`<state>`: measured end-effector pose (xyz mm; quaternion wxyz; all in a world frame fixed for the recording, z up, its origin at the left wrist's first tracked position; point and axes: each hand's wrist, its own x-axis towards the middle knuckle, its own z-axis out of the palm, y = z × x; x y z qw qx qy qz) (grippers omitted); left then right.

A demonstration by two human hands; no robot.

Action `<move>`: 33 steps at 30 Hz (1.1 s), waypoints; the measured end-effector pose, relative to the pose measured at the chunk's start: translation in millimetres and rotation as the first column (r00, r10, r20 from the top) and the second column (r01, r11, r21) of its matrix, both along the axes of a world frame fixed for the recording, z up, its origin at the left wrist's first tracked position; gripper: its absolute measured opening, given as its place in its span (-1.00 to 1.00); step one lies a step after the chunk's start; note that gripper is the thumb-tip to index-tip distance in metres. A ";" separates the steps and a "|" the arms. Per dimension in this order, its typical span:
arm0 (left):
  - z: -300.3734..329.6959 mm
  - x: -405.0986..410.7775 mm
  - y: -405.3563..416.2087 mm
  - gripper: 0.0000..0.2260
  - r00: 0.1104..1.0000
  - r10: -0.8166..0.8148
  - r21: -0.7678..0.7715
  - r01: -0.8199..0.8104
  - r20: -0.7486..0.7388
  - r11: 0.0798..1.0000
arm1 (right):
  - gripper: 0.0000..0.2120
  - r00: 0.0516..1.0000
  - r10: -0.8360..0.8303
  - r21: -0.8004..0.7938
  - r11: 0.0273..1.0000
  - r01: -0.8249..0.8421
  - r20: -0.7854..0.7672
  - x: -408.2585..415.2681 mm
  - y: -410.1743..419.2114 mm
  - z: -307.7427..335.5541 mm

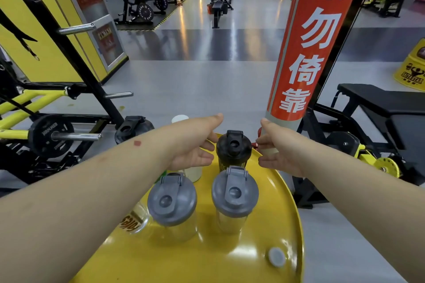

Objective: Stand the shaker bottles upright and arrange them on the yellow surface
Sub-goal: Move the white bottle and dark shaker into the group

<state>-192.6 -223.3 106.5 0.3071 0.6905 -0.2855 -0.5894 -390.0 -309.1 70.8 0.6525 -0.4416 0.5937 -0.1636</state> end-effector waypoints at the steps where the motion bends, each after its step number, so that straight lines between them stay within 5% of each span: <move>1: 2.4 -1.1 6.3 -0.34 1.000 -0.016 0.004 0.016 0.018 1.000 | -0.23 1.000 0.004 -0.004 1.000 -0.004 -0.012 -2.8 5.9 3.4; 8: 8.4 -22.8 45.4 -0.29 0.997 -0.071 0.075 0.069 0.016 0.995 | -0.19 0.992 0.039 0.032 0.999 -0.035 -0.122 -17.4 63.4 13.9; 16: 0.2 -42.0 66.3 -0.41 0.998 -0.020 0.083 0.025 -0.067 0.996 | -0.28 0.999 -0.037 0.086 0.996 0.037 -0.001 -10.2 102.3 0.8; 33: -19.7 -41.8 82.7 -0.28 0.996 -0.012 0.036 0.015 -0.093 0.999 | -0.26 0.999 -0.030 0.041 0.999 0.030 -0.016 -16.9 112.1 0.8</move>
